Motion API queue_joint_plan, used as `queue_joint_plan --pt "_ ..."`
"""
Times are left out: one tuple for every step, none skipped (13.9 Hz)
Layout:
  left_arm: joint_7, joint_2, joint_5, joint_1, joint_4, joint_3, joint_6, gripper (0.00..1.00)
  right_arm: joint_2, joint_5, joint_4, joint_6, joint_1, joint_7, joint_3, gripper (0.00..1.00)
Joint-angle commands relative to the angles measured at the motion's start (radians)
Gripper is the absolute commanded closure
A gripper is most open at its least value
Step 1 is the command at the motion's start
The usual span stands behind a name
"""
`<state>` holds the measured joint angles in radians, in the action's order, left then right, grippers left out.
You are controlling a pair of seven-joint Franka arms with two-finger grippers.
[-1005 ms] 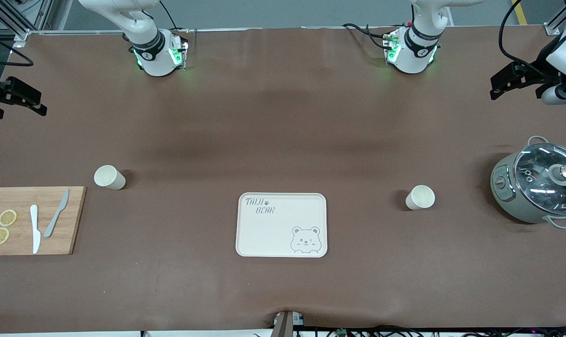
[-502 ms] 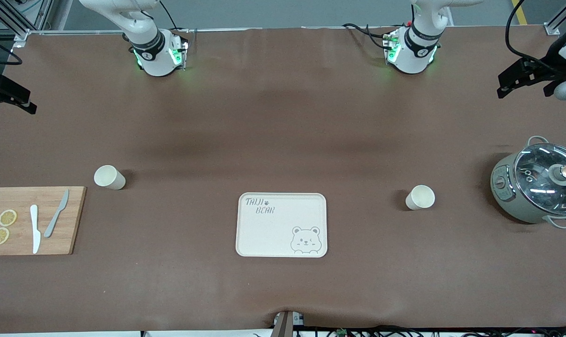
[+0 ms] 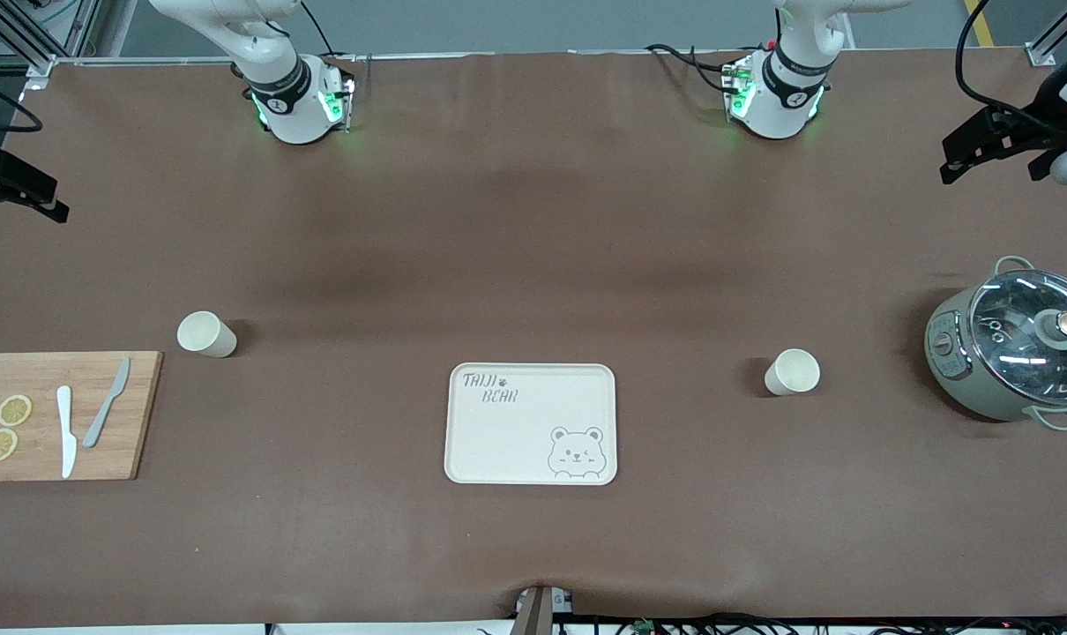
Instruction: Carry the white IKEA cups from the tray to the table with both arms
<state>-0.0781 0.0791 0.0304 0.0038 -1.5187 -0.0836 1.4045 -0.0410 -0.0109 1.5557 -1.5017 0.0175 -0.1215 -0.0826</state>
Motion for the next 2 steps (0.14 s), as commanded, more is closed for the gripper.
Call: queue_joint_plan --pt "0.020 -0.001 -0.012 0.005 0.015 0.001 -0.012 0.00 0.006 0.005 -0.016 0.000 0.010 0.005 0.014 0.00" --pt "0.020 -0.001 -0.013 0.005 0.015 0.001 -0.010 0.00 0.007 0.005 -0.017 -0.005 0.012 0.005 0.014 0.00"
